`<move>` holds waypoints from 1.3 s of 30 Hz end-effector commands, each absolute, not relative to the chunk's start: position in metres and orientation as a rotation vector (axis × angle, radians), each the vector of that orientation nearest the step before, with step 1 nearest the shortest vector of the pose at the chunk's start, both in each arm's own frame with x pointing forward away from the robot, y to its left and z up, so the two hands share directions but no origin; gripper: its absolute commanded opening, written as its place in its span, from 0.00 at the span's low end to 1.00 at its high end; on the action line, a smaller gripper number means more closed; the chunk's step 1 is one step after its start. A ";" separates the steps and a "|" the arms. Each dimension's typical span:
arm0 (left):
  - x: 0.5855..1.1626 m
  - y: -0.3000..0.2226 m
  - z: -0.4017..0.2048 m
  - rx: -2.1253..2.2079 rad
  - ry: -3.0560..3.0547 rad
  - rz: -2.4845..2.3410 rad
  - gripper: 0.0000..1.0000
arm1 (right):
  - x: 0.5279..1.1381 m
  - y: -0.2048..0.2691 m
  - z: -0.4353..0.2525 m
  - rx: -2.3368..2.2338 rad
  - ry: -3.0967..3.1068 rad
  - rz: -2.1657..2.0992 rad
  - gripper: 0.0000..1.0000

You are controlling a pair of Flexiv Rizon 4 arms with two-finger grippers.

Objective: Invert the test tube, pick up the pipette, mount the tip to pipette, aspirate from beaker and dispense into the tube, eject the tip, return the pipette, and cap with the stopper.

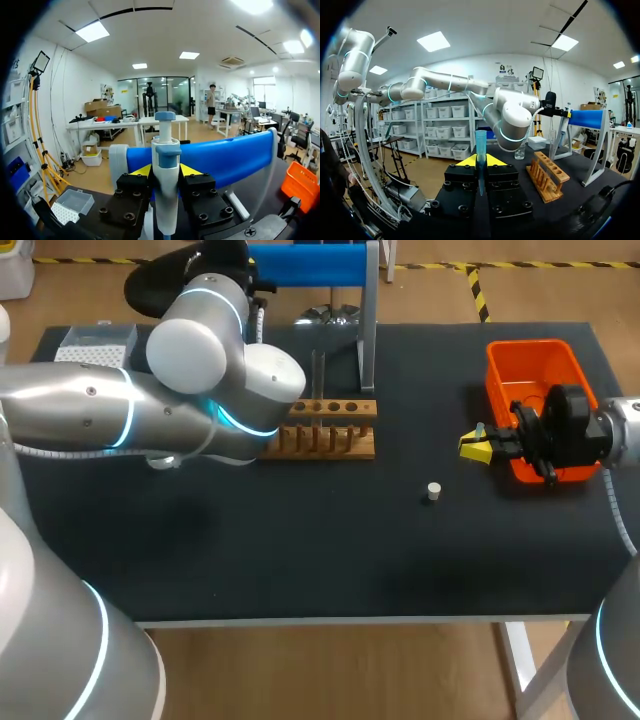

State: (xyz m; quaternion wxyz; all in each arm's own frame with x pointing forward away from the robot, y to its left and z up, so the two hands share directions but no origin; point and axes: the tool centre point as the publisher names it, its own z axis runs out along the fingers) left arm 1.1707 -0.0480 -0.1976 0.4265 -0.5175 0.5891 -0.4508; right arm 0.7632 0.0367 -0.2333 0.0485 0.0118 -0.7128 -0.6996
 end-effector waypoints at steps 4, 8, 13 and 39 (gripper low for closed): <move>1.174 -0.049 -0.193 -1.298 1.432 -1.139 0.00 | 0.762 0.036 -0.233 0.035 -2.176 -2.130 0.00; 1.174 -0.050 -0.184 -1.291 1.416 -1.143 0.00 | 0.762 0.036 -0.233 0.035 -2.176 -2.130 0.00; 1.172 -0.048 -0.167 -1.261 1.390 -1.152 0.00 | 0.762 0.036 -0.233 0.035 -2.176 -2.130 0.00; 1.039 -0.089 -0.097 -0.887 1.751 -1.546 0.00 | 0.762 0.036 -0.233 0.035 -2.176 -2.130 0.00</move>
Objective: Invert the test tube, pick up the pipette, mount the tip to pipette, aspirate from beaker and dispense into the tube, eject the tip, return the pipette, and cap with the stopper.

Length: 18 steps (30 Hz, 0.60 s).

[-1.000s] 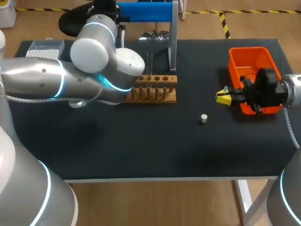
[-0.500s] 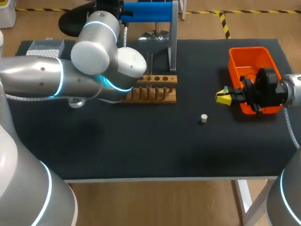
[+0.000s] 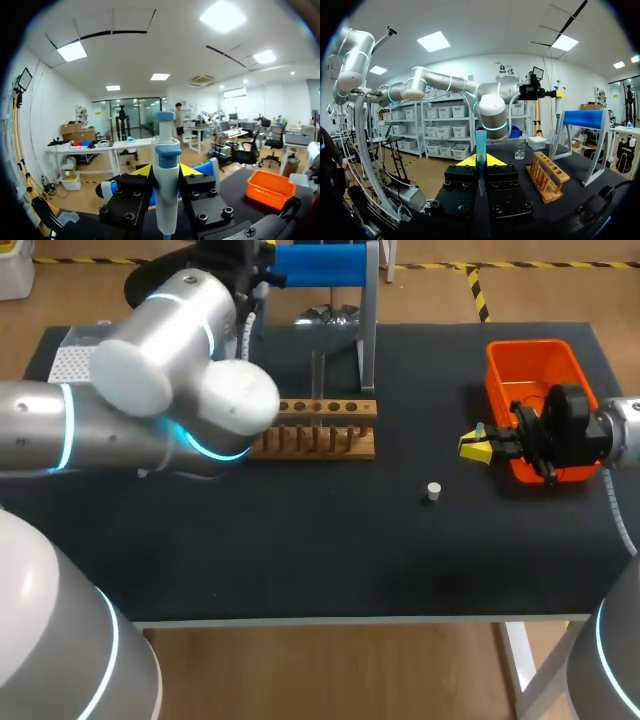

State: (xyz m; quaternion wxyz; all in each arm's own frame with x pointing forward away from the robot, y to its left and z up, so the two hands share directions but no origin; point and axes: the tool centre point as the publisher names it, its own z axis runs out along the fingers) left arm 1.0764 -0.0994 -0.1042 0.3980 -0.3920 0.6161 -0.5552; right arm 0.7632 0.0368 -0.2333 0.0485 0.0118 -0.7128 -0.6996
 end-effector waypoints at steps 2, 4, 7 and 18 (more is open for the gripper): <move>1.026 -0.095 -0.095 -0.850 1.789 -1.595 0.00 | 0.762 0.036 -0.233 0.035 -2.176 -2.130 0.00; 1.010 -0.098 -0.092 -0.818 1.828 -1.650 0.00 | 0.762 0.036 -0.233 0.035 -2.176 -2.130 0.00; 0.979 -0.106 -0.083 -0.694 1.896 -1.789 0.00 | 0.762 0.036 -0.233 0.035 -2.176 -2.130 0.00; 0.979 -0.106 -0.083 -0.694 1.896 -1.789 0.00 | 0.762 0.036 -0.233 0.035 -2.176 -2.130 0.00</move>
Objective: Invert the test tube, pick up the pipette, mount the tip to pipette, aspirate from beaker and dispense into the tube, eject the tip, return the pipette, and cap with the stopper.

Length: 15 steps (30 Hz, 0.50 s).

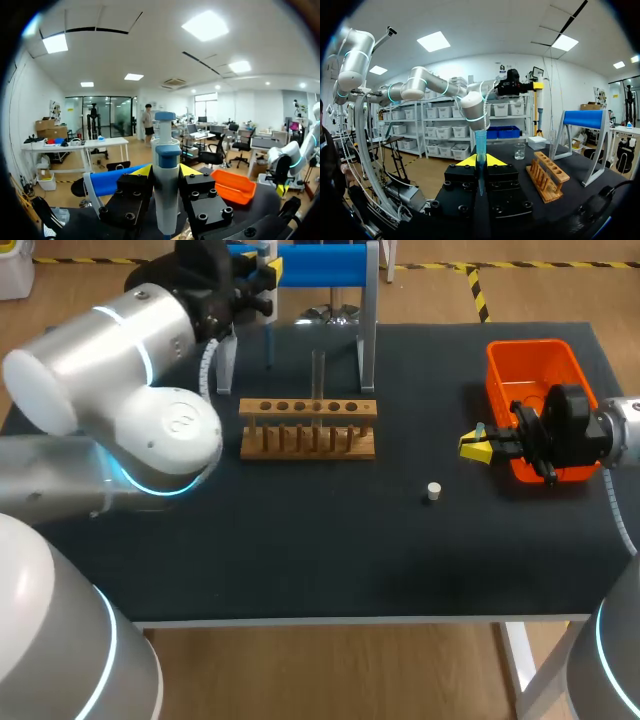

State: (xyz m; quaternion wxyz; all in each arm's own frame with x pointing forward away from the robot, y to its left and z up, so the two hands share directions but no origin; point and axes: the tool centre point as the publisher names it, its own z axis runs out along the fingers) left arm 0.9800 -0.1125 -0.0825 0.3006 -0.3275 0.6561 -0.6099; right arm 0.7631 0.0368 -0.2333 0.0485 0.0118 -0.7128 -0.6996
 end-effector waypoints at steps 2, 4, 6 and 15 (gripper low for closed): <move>0.979 -0.106 -0.083 -0.694 1.896 -1.789 0.00 | 0.762 0.036 -0.233 0.035 -2.176 -2.130 0.00; 0.979 -0.106 -0.083 -0.694 1.896 -1.789 0.00 | 0.762 0.036 -0.233 0.035 -2.176 -2.130 0.00; 0.979 -0.106 -0.083 -0.694 1.896 -1.789 0.00 | 0.762 0.036 -0.233 0.035 -2.176 -2.130 0.00; 0.917 -0.106 -0.027 -0.415 2.015 -1.889 0.00 | 0.762 0.036 -0.233 0.035 -2.176 -2.130 0.00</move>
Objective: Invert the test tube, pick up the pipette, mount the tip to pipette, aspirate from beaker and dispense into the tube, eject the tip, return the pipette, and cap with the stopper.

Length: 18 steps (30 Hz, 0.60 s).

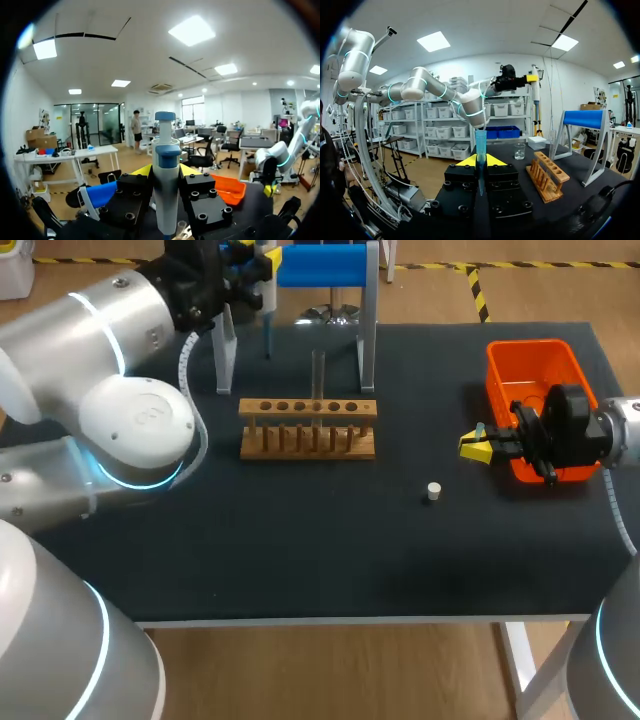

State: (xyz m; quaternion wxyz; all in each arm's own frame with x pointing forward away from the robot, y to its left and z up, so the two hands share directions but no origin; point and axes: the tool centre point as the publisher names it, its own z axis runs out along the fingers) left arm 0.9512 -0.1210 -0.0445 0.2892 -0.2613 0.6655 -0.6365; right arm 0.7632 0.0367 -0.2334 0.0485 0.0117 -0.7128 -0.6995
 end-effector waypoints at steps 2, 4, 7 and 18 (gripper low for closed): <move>0.901 -0.110 -0.019 -0.352 2.052 -1.913 0.00 | 0.762 0.036 -0.233 0.035 -2.176 -2.130 0.00; 0.886 -0.114 -0.010 -0.289 2.059 -1.949 0.00 | 0.762 0.036 -0.233 0.035 -2.176 -2.130 0.00; 0.865 -0.124 0.000 -0.215 2.075 -1.995 0.00 | 0.762 0.036 -0.233 0.035 -2.176 -2.130 0.00; 0.807 -0.176 0.003 -0.028 2.169 -2.106 0.00 | 0.762 0.036 -0.233 0.035 -2.176 -2.130 0.00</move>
